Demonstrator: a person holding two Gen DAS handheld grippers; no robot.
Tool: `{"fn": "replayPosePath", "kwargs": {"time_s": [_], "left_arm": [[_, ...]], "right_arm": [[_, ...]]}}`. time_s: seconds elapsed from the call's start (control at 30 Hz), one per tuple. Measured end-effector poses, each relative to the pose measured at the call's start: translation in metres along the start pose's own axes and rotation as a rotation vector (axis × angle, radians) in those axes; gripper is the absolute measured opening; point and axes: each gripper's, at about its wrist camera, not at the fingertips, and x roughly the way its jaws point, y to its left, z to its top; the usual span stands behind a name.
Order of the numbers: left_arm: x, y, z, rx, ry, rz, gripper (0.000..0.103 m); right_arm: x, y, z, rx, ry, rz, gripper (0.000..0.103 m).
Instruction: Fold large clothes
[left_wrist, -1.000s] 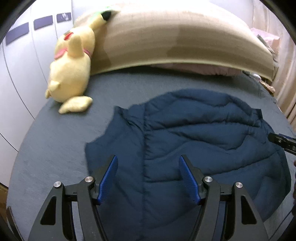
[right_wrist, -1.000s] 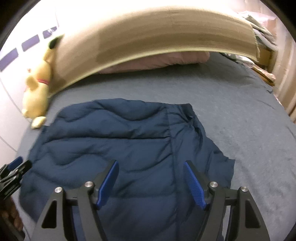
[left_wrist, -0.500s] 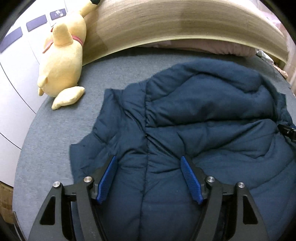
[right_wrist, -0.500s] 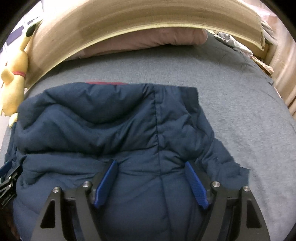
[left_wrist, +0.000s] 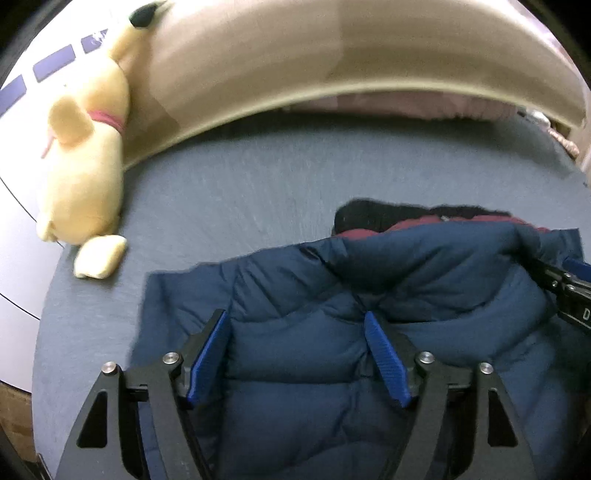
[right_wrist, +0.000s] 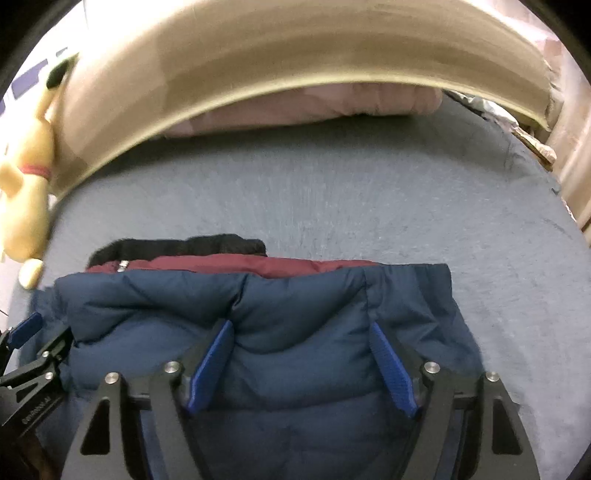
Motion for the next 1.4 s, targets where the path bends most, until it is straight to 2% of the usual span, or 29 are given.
{"fn": "replayPosePath", "kwargs": {"time_s": [0.13, 0.27, 0.37, 0.43, 0.53, 0.67, 0.8, 0.93, 1.1, 1.23, 1.33, 1.4], "left_arm": [[0.016, 0.000, 0.002, -0.011, 0.015, 0.019, 0.093], [0.000, 0.008, -0.002, -0.019, 0.004, 0.006, 0.092], [-0.027, 0.020, -0.011, -0.022, -0.028, 0.013, 0.092], [-0.046, 0.026, -0.020, -0.017, -0.055, 0.011, 0.092], [-0.078, 0.040, -0.034, -0.027, -0.097, 0.016, 0.092], [-0.107, 0.054, -0.045, -0.050, -0.117, 0.011, 0.092], [-0.131, 0.070, -0.060, -0.069, -0.144, 0.009, 0.092], [-0.147, 0.089, -0.074, -0.085, -0.160, -0.019, 0.092], [-0.136, 0.143, -0.115, -0.183, -0.142, -0.173, 0.092], [-0.094, 0.194, -0.143, -0.340, -0.099, -0.389, 0.092], [-0.066, 0.205, -0.146, -0.378, -0.061, -0.465, 0.092], [-0.052, 0.204, -0.143, -0.393, -0.025, -0.554, 0.092]], "right_arm": [[0.017, -0.001, 0.000, 0.000, 0.026, -0.025, 0.087], [0.010, -0.007, 0.002, 0.000, 0.029, -0.019, 0.087], [-0.029, -0.022, -0.010, 0.022, -0.041, 0.021, 0.088], [-0.052, -0.032, -0.021, 0.008, -0.057, 0.048, 0.088], [-0.083, -0.058, -0.041, 0.019, -0.085, 0.038, 0.088], [-0.109, -0.094, -0.069, 0.082, -0.068, 0.073, 0.088], [-0.126, -0.112, -0.098, 0.122, -0.052, 0.088, 0.088], [-0.137, -0.136, -0.123, 0.195, -0.042, 0.164, 0.088], [-0.121, -0.175, -0.146, 0.317, -0.011, 0.258, 0.093], [-0.091, -0.207, -0.158, 0.429, 0.031, 0.336, 0.093], [-0.070, -0.213, -0.156, 0.467, 0.058, 0.428, 0.093], [-0.060, -0.212, -0.154, 0.477, 0.064, 0.469, 0.093]]}}
